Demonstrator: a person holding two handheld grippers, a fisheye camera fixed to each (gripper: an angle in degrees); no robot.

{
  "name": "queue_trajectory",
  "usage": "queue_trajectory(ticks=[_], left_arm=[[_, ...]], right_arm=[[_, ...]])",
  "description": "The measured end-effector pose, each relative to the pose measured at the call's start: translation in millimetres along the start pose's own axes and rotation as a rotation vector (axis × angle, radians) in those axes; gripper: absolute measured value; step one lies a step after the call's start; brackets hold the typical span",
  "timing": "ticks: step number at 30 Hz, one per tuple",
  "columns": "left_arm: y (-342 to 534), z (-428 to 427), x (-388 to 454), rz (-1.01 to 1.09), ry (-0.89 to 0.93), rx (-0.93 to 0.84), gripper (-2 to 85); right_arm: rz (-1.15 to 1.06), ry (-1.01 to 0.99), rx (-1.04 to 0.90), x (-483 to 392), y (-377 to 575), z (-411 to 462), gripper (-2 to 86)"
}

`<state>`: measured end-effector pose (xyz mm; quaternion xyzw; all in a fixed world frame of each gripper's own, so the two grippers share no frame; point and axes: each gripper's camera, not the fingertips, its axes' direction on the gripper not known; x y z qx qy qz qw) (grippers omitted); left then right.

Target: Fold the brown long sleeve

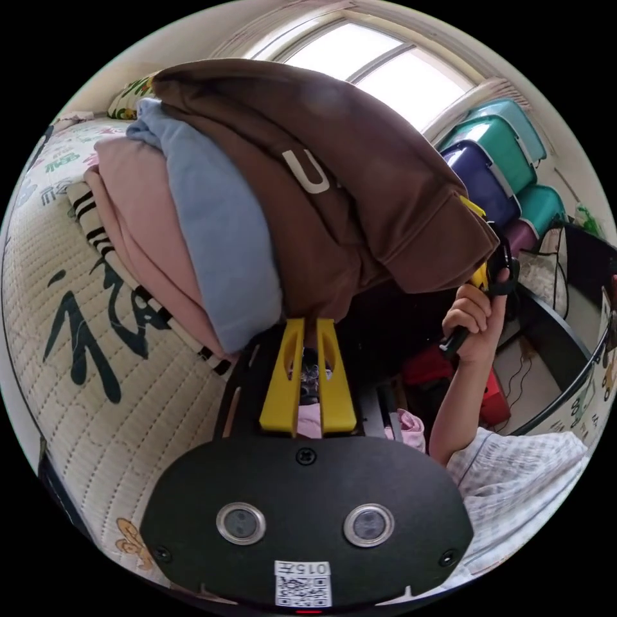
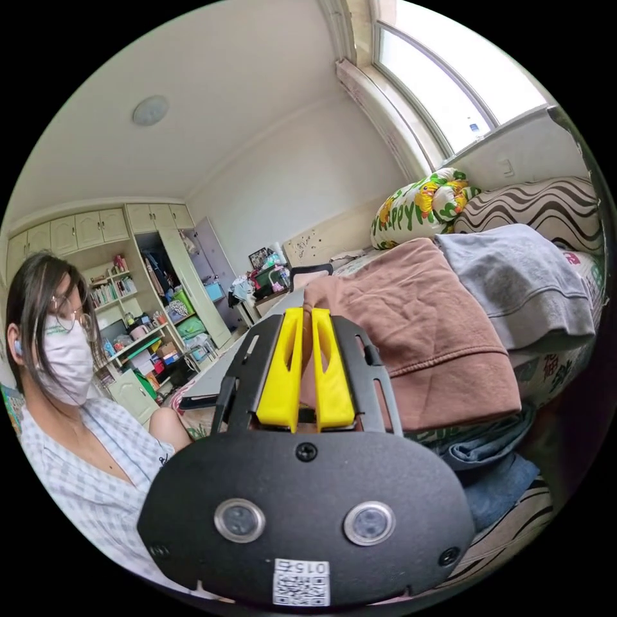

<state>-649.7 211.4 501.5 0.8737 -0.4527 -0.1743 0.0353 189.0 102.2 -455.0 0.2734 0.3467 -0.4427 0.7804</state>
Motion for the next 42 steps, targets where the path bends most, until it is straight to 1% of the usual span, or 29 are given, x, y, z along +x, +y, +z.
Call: queue_trajectory(ticks=[2,4,5,10,14,17,19,23,25,26,28,29,31,32,34,35,36,37,38,39,40,41,42], left_arm=[[-0.2,-0.4,5.0,-0.030,0.031,-0.017,5.0],[1.8,2.2,19.7,-0.034,0.062,0.008,8.2],[-0.4,4.7,24.5,-0.032,0.057,0.016,8.5],[-54.6,34.5,73.9,-0.069,0.027,0.034,10.2],[-85.3,56.9,118.8,-0.051,-0.026,0.063,10.2],[-103.3,67.5,150.0,-0.053,-0.056,0.092,7.4],[-118.7,71.9,167.0,-0.070,0.017,0.117,2.1],[-146.4,79.4,199.8,-0.066,0.126,0.140,0.3],[-164.3,67.9,235.3,0.007,0.210,0.221,-0.1],[-170.6,62.7,245.0,0.027,0.214,0.243,-0.2],[-209.0,32.5,281.8,0.116,0.189,0.309,-0.3],[-221.6,23.3,289.2,0.134,0.188,0.321,-0.4],[-280.3,-17.8,312.9,0.162,0.196,0.368,-0.5],[-296.3,-29.8,318.2,0.158,0.197,0.383,-0.5],[-358.1,-88.6,343.8,0.168,0.239,0.484,-0.5],[-371.5,-106.0,351.1,0.171,0.237,0.523,-0.5],[-396.3,-143.0,364.4,0.161,0.209,0.604,-0.6],[-417.8,-181.7,373.8,0.122,0.173,0.672,-0.6],[-427.0,-201.1,377.2,0.099,0.163,0.699,-0.6],[-439.3,-240.7,383.1,0.073,0.174,0.759,-0.6],[-440.2,-281.5,391.9,0.063,0.178,0.845,-0.7],[-436.1,-302.3,398.4,0.069,0.174,0.899,-0.7],[-420.4,-343.2,414.7,0.099,0.149,1.014,-0.7]], right_arm=[[0.010,-0.015,0.005,5.8,2.6,-4.2,1.8],[0.004,-0.011,-0.005,11.1,9.5,-6.8,1.8],[0.005,-0.009,-0.007,12.7,11.5,-7.0,1.9],[0.063,-0.062,0.010,33.1,22.0,-13.8,1.9],[0.043,-0.048,0.001,37.7,21.7,-21.4,1.9],[0.030,-0.047,-0.010,42.8,24.0,-24.9,1.8],[0.040,-0.063,-0.010,50.9,26.8,-28.3,1.6],[0.068,-0.094,-0.001,65.0,29.0,-36.5,1.3],[0.055,-0.131,0.011,68.4,26.3,-44.2,0.9],[0.049,-0.149,0.021,68.4,24.5,-46.9,0.8],[0.052,-0.236,0.076,67.9,7.1,-59.5,0.4],[0.054,-0.254,0.093,67.3,-0.9,-62.9,0.3],[0.036,-0.288,0.164,60.6,-47.2,-74.1,0.2],[0.039,-0.287,0.183,58.8,-61.1,-76.1,0.2],[0.059,-0.310,0.268,48.6,-117.8,-81.2,0.0],[0.067,-0.324,0.289,44.9,-131.0,-81.6,0.0],[0.076,-0.336,0.328,33.7,-156.1,-81.9,-0.1],[0.052,-0.307,0.349,17.0,-178.1,-82.1,-0.2],[0.030,-0.274,0.363,7.2,-187.6,-82.9,-0.2],[-0.007,-0.195,0.403,-12.0,-201.3,-86.0,-0.3],[-0.023,-0.149,0.452,-26.7,-208.6,-89.6,-0.3],[-0.021,-0.145,0.476,-32.1,-210.2,-91.3,-0.3],[-0.016,-0.152,0.509,-40.6,-211.0,-93.6,-0.3]])
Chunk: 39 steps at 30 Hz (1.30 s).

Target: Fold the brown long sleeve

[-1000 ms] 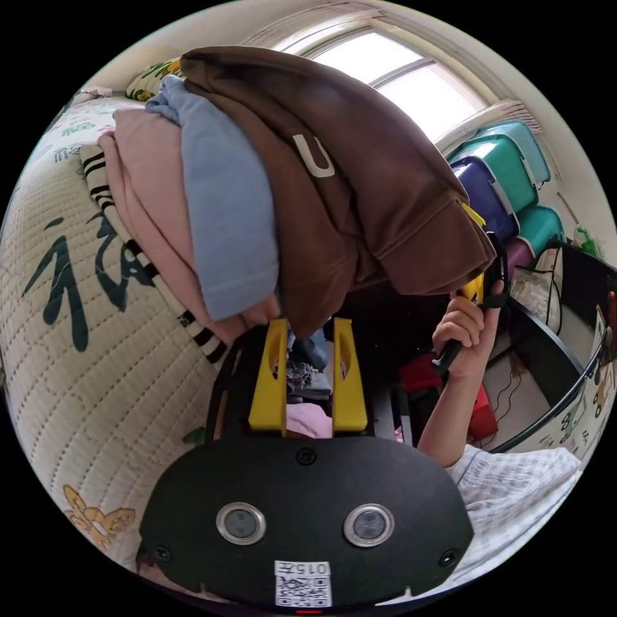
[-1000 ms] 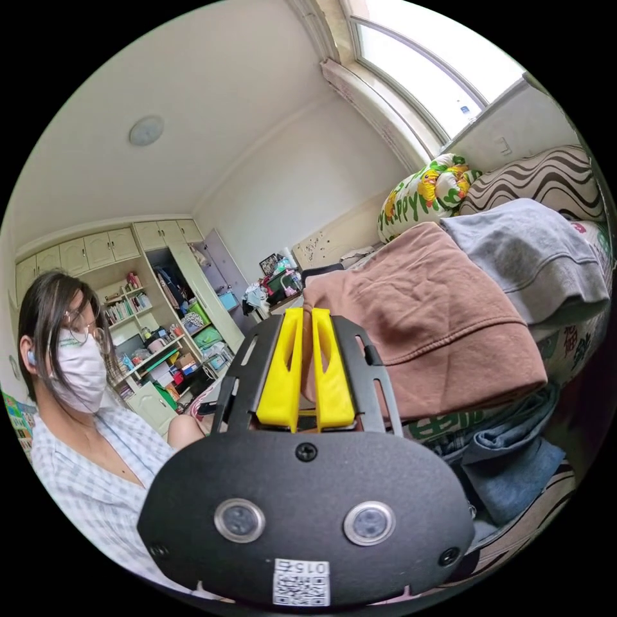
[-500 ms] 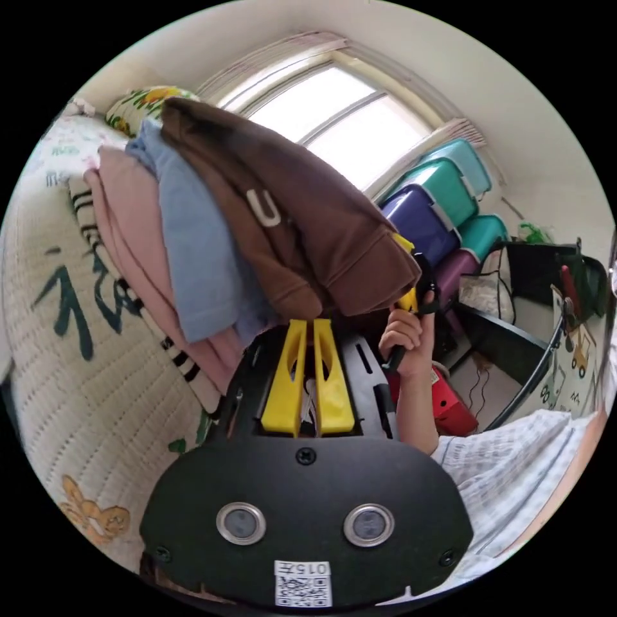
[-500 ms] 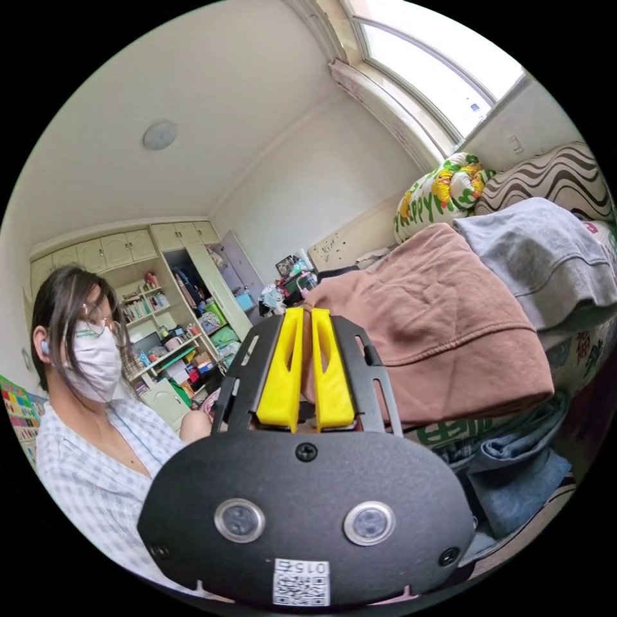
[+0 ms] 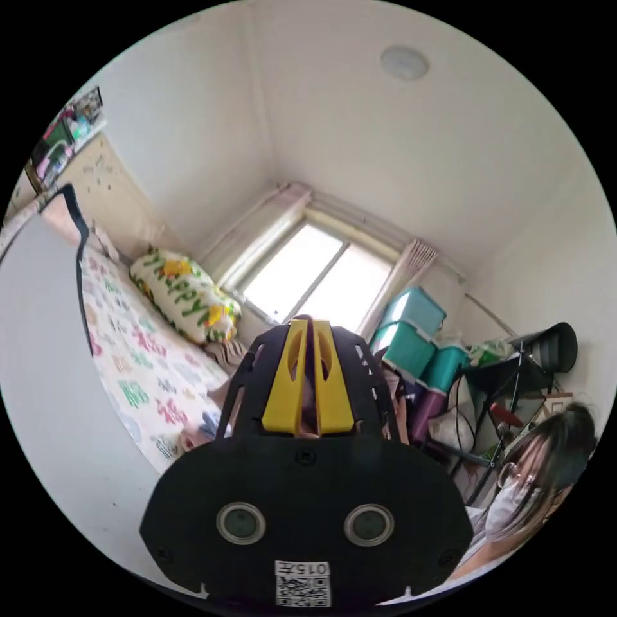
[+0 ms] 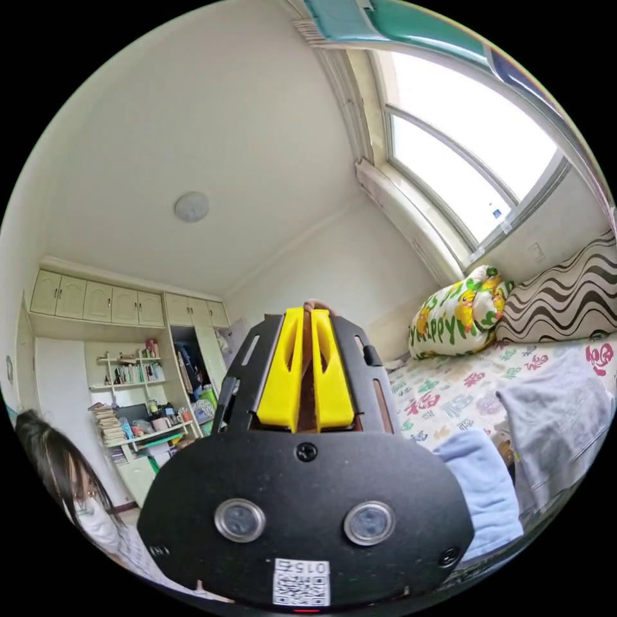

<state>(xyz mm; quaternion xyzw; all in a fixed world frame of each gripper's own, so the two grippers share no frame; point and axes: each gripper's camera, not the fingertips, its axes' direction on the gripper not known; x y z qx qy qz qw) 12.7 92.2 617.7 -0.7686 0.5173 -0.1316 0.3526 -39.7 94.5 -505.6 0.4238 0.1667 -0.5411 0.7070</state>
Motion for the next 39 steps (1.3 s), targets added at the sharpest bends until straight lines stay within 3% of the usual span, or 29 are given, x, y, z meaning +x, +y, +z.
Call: queue_trajectory(ticks=[4,7,12,15,20,23,25,30,35,39], left_arm=[[-44.7,-108.6,92.5,0.136,-0.042,0.219,-0.7],[-38.9,-139.1,176.2,0.288,-0.150,0.246,-0.6],[-8.8,-140.4,267.4,0.438,-0.309,0.326,-0.6],[-6.6,-102.5,251.6,0.385,-0.470,0.262,-0.6],[-24.6,12.3,88.3,0.035,-0.778,0.033,-0.6],[-57.5,91.8,51.4,-0.097,-0.697,0.150,-0.7],[-111.7,173.7,125.7,0.064,-0.733,0.236,-0.6],[-144.9,236.5,312.0,0.362,-0.684,0.340,-0.6],[-51.7,207.3,380.3,0.463,-0.583,0.258,-0.6],[105.2,154.7,353.2,0.396,-0.473,0.027,-0.5]], right_arm=[[0.000,-0.103,-0.029,-21.0,20.7,0.1,-0.4],[0.038,-0.245,-0.123,-40.5,51.7,12.5,-0.4],[-0.009,-0.317,-0.205,-80.5,98.6,41.4,-0.4],[0.001,-0.272,-0.256,-86.1,124.5,76.8,-0.3],[-0.032,0.045,-0.427,-70.0,161.5,201.5,-0.3],[0.047,0.230,-0.513,-64.0,153.5,302.5,-0.3],[-0.042,0.203,-0.369,-125.5,105.7,338.9,-0.3],[-0.267,0.043,-0.089,-230.5,20.7,313.0,-0.2],[-0.267,-0.185,-0.075,-220.3,27.6,227.9,-0.1],[-0.170,-0.292,-0.288,-159.3,125.8,136.9,0.0]])
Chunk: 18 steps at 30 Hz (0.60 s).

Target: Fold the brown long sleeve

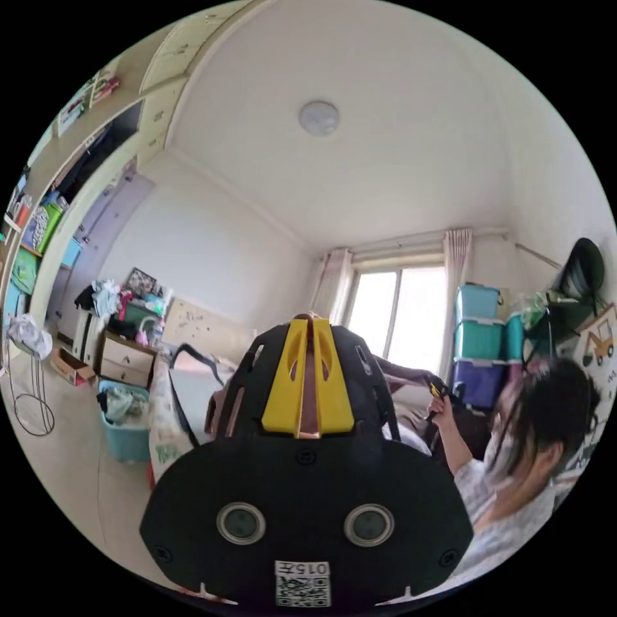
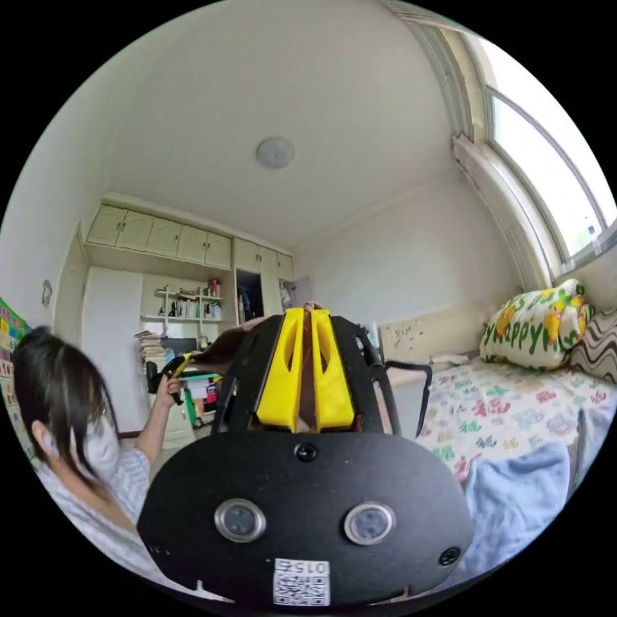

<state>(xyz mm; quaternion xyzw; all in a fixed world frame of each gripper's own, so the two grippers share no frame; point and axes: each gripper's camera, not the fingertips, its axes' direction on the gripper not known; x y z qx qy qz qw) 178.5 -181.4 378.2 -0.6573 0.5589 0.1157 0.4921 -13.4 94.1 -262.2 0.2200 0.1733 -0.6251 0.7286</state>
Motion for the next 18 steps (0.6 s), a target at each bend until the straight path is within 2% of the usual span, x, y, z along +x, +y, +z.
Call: queue_trajectory(ticks=[2,4,7,8,10,12,18], left_arm=[[80.8,-3.7,-2.0,-0.028,0.010,-0.174,-0.5],[182.6,4.1,-17.6,-0.153,0.051,-0.397,-0.5],[275.5,26.1,-14.2,-0.213,0.048,-0.599,-0.4],[287.6,31.4,-9.9,-0.204,0.031,-0.641,-0.4],[321.0,44.0,6.7,-0.170,-0.049,-0.754,-0.3],[333.3,43.4,15.0,-0.178,-0.052,-0.762,-0.3],[381.0,48.3,35.0,-0.210,-0.094,-0.866,0.0]], right_arm=[[0.074,0.025,-0.127,12.8,69.2,-17.5,0.1],[0.271,0.068,-0.364,44.2,154.1,-24.2,0.3],[0.456,0.073,-0.502,65.6,224.6,-22.7,0.7],[0.456,0.086,-0.543,65.2,231.7,-19.0,0.9],[0.340,0.233,-0.708,51.2,247.3,0.0,1.4],[0.236,0.314,-0.805,38.2,252.0,14.4,1.8],[0.191,0.334,-0.902,29.3,268.5,40.1,2.0]])
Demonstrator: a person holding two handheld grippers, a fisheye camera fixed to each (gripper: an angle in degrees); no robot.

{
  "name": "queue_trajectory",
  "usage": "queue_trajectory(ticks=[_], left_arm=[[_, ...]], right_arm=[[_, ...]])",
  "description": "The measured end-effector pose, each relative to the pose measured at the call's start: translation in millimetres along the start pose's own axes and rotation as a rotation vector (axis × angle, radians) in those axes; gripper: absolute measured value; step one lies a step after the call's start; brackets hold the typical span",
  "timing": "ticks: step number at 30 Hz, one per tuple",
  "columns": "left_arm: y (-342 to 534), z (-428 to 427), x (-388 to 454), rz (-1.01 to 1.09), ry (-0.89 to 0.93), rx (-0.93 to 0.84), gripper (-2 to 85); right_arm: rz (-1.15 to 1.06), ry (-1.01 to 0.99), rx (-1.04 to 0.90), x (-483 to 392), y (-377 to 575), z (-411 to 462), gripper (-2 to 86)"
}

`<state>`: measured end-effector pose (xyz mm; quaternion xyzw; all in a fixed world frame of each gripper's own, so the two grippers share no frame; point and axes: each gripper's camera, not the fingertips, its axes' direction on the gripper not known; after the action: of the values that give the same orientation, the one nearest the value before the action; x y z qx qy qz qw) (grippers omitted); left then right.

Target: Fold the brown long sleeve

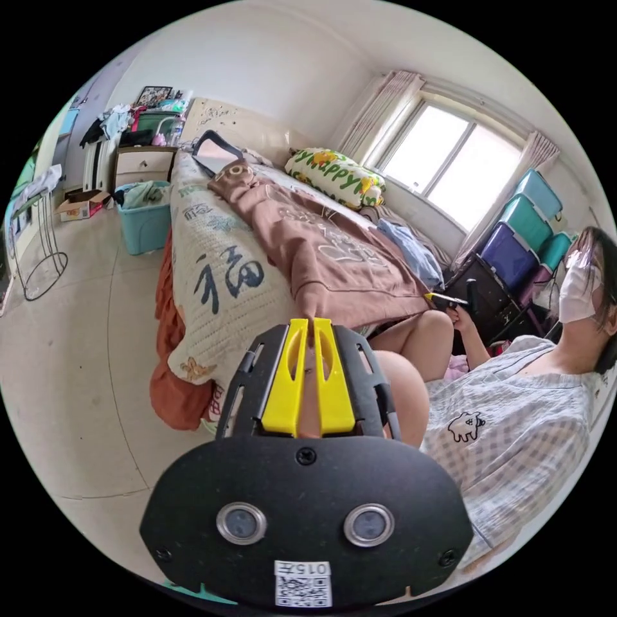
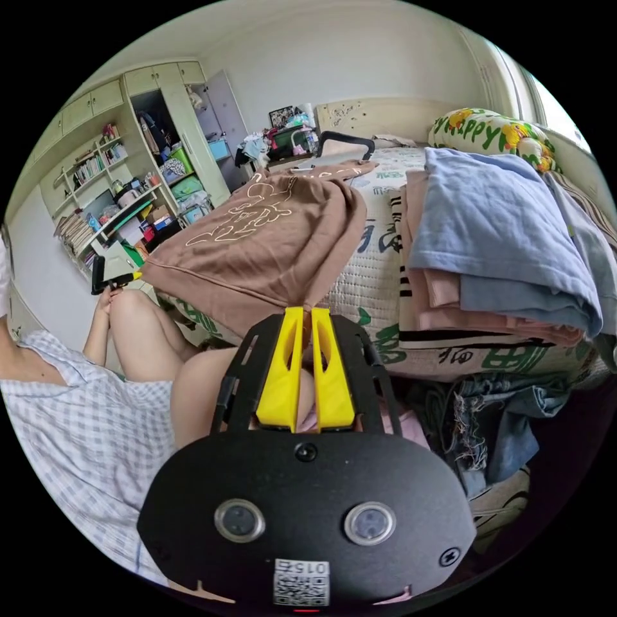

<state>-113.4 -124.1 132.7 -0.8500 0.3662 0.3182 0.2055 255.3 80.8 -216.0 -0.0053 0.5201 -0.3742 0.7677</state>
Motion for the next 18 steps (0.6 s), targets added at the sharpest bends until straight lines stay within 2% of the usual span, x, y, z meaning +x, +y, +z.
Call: queue_trajectory(ticks=[12,15,18], left_arm=[[23.3,32.0,-9.8,-0.074,0.018,-0.096,1.8],[21.9,-7.1,-18.5,-0.094,-0.033,-0.022,4.9],[-12.0,-57.3,-26.1,-0.106,-0.171,0.121,8.5]], right_arm=[[0.032,0.018,-0.118,15.8,-4.8,51.8,4.0],[-0.024,-0.021,-0.138,22.4,-7.9,36.1,4.6],[-0.024,0.076,-0.005,34.2,-32.7,-0.3,4.2]])
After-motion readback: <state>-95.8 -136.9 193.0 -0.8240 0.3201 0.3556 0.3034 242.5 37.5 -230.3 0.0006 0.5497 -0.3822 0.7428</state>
